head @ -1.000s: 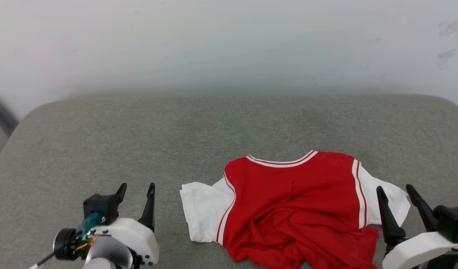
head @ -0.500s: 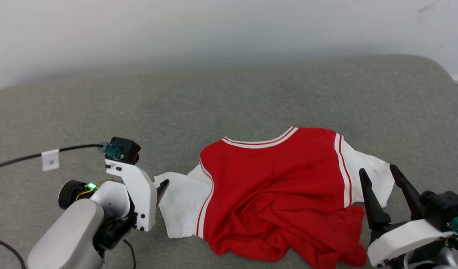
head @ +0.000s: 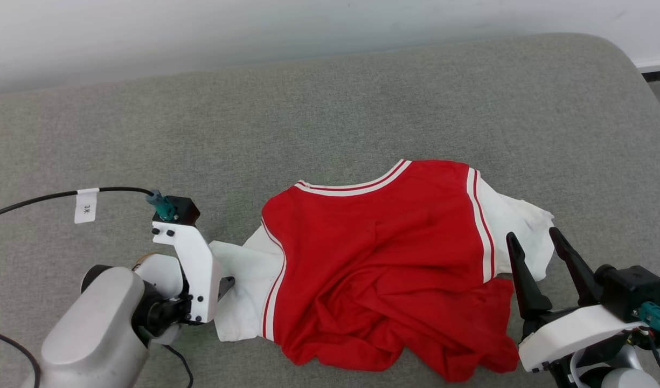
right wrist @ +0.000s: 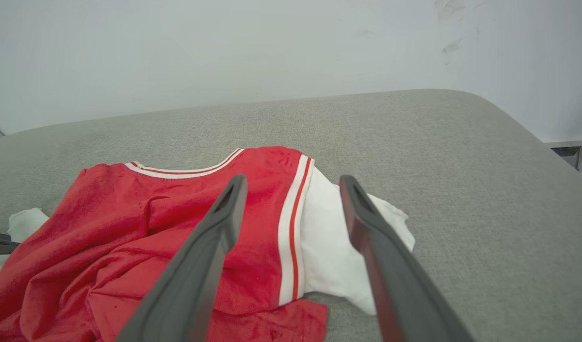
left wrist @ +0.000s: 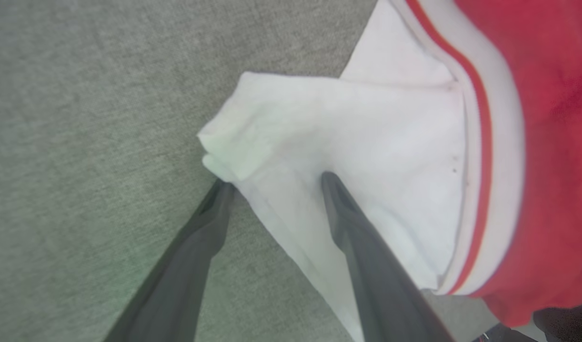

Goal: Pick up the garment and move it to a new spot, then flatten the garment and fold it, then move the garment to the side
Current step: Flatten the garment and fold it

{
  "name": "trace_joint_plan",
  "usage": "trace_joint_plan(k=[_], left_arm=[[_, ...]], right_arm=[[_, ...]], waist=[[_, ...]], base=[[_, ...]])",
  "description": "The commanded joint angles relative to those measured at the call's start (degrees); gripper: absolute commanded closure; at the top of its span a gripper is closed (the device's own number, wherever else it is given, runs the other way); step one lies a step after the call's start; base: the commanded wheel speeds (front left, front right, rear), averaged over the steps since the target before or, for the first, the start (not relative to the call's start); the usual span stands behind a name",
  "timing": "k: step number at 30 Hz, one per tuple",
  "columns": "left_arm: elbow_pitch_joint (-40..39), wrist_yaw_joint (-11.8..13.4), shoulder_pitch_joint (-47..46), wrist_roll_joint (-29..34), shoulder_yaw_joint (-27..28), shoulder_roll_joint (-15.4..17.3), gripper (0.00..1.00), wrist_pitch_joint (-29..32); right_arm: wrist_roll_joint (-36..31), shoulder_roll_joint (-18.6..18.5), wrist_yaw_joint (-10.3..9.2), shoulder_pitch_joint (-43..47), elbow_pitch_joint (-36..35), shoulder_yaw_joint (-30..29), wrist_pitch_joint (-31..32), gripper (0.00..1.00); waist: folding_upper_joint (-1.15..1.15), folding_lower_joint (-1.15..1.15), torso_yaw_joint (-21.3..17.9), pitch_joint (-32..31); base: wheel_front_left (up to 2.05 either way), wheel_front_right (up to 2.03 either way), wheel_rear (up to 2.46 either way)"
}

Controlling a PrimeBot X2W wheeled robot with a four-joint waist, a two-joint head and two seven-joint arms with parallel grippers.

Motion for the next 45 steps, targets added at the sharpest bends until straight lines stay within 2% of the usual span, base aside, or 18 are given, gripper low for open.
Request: trace_joint_plan(k=[1, 2, 6, 12, 16, 20, 25, 29, 34, 39, 43, 44, 45], left_arm=[[1.92, -0.34, 3.34, -0.76, -2.61, -2.96, 0.97, 1.25], [2.21, -0.45, 3.59, -1.04, -2.82, -3.46, 1.0, 1.12], [2.24, 0.36, 3.53, 0.96, -2.17, -3.43, 1.0, -3.67], [0.27, 3.3, 3.15, 4.65, 0.33, -2.85, 1.0, -15.14], [-2.46, 5.06, 4.3, 6.71, 1.18, -2.29, 1.0, -21.06], [-6.42, 6.48, 5.02, 8.26, 2.01, -1.43, 1.0, -24.97], [-11.87, 7.85, 4.66, 9.55, 2.35, -0.88, 1.0, -26.92], [-15.31, 8.5, 3.32, 10.58, 1.95, -1.02, 1.0, -27.18], [-17.44, 8.87, 1.63, 11.47, 1.45, -1.49, 1.0, -27.3], [-17.86, 8.63, 0.19, 11.86, 1.17, -1.95, 1.0, -27.84], [-17.21, 8.34, -0.14, 11.75, 1.11, -2.15, 1.0, -28.34], [-17.04, 8.29, -0.07, 11.61, 1.1, -2.21, 1.0, -28.41], [-16.92, 8.22, -0.02, 11.53, 1.06, -2.25, 1.0, -28.49]], right_arm=[[-0.09, -0.21, -0.04, -0.61, 0.11, 0.05, -0.24, 0.0], [-0.09, -0.32, -0.04, -0.52, 0.2, -0.02, -0.21, 0.0], [0.29, -0.6, -0.04, 0.24, 0.44, -0.79, 0.34, 0.0], [3.87, -0.68, -0.04, 1.65, 1.14, -3.1, 4.18, 0.0], [7.48, -1.48, -0.05, 2.12, 2.85, -6.96, 9.69, 0.0], [10.66, -3.29, -0.04, -0.37, 8.19, -13.16, 19.35, 0.0], [11.96, -6.51, -0.04, -6.69, 16.13, -17.49, 30.24, 0.0], [11.96, -9.52, -0.04, -13.13, 21.96, -16.9, 35.11, 0.0], [10.98, -12.02, -0.04, -20.33, 29.64, -16.56, 37.55, 0.0], [10.24, -12.53, -0.04, -25.35, 36.26, -15.47, 37.96, 0.0], [10.51, -11.16, -0.05, -25.93, 42.54, -13.38, 41.12, 0.0], [10.83, -10.77, -0.04, -25.82, 43.83, -12.98, 41.93, 0.06], [11.25, -10.33, -0.03, -25.74, 44.92, -12.54, 42.68, 0.65]], waist=[[0.0, 0.0, 0.09, -0.08], [0.0, 0.0, 0.25, -0.25], [0.0, 0.0, 1.25, -1.54], [0.0, 0.0, 3.47, -4.77], [0.0, 0.0, 5.01, -6.56], [0.0, 0.0, 5.94, -7.01], [0.0, 0.0, 7.63, -5.37], [0.0, 0.0, 9.22, -2.8], [0.0, 0.0, 11.13, 0.57], [0.0, 0.0, 12.53, 3.41], [0.0, 0.0, 13.14, 4.48], [0.0, 0.0, 13.19, 4.59], [0.0, 0.0, 13.23, 4.68]], base=[[0.0, 0.0, 0.0], [0.0, 0.0, 0.0], [0.0, 0.0, 0.0], [0.0, 0.0, 0.0], [0.0, 0.0, 0.0], [0.0, 0.0, 0.0], [0.0, 0.0, 0.0], [0.0, 0.0, 0.0], [0.0, 0.0, 0.0], [0.0, 0.0, 0.0], [0.0, 0.0, 0.0], [0.0, 0.0, 0.0], [0.0, 0.0, 0.0]])
